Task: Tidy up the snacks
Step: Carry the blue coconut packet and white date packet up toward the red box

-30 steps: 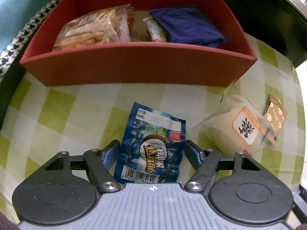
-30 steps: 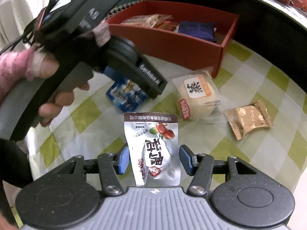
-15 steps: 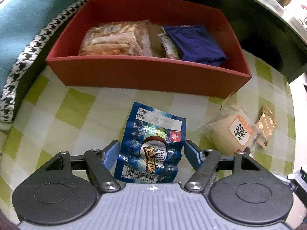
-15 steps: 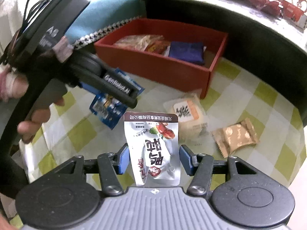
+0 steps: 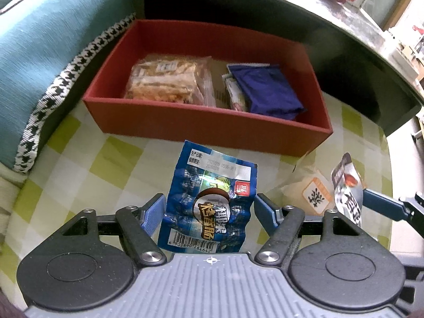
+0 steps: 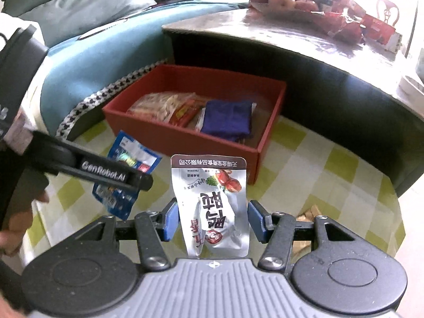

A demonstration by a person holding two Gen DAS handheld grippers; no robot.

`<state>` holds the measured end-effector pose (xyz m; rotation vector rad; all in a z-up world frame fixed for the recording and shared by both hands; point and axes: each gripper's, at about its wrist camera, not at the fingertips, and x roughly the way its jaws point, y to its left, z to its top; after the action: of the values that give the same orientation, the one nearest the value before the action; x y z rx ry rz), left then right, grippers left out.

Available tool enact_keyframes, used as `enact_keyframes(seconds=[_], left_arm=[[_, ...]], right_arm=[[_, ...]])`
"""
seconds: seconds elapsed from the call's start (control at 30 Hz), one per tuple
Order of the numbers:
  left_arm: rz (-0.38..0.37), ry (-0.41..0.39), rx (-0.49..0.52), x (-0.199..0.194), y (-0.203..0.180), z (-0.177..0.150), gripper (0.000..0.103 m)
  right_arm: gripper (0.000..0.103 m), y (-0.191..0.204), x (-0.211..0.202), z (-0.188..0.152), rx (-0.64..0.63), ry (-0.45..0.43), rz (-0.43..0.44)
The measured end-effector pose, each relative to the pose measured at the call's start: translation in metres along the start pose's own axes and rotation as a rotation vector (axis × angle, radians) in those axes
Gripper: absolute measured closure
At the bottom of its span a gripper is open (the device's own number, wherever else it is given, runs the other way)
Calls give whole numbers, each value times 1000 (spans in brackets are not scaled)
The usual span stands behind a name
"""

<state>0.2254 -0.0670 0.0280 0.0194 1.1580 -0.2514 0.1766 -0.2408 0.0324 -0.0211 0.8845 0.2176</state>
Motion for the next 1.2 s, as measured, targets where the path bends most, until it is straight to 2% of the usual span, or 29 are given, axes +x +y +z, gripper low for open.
enact_keyframes(seconds=[0.5, 1.2], left_arm=[[-13, -39, -34, -10, 6, 11, 25], [-10, -104, -81, -17, 9, 47, 25]], right_arm=[[46, -8, 6, 26, 35, -45, -52], [46, -15, 20, 65, 80, -92, -37]])
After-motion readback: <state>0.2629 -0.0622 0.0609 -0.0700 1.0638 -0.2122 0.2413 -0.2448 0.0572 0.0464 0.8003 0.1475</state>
